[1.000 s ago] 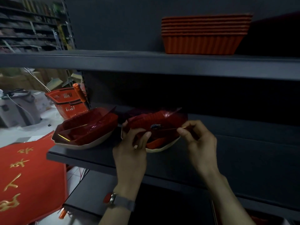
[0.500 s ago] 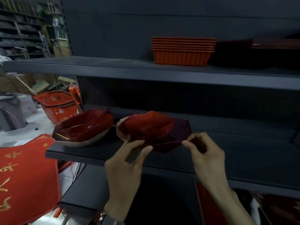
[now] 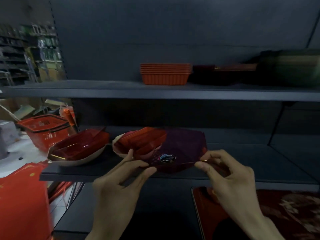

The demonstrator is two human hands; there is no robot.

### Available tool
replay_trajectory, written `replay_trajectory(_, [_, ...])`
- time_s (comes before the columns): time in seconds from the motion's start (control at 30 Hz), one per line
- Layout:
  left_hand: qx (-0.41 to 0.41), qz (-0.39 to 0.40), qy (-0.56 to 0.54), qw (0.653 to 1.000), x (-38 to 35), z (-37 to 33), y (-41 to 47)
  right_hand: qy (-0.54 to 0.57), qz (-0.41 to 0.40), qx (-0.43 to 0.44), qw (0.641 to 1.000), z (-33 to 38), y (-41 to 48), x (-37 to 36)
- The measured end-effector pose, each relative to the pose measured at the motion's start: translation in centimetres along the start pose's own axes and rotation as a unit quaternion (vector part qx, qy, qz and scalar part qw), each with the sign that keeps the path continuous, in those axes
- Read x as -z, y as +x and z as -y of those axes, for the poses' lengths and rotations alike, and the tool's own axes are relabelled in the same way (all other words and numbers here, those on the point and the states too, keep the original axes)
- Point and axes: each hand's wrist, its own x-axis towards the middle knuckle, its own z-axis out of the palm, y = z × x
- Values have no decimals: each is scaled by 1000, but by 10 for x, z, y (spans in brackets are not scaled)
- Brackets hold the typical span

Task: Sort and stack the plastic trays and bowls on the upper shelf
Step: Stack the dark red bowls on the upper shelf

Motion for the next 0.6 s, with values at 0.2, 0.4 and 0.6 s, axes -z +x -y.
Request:
replay_trajectory(0.2, [-124, 16, -17, 992, -11, -46, 0, -44, -19, 76, 996, 36, 0, 51])
replay_trajectory(0.4, [-206, 49, -49, 976, -28, -77, 10, -61, -76, 136, 986, 67, 6, 89])
replay_trajectory(0.6, [-219, 54, -93, 970, -55, -107, 33, -55, -134, 166, 975, 75, 27, 113])
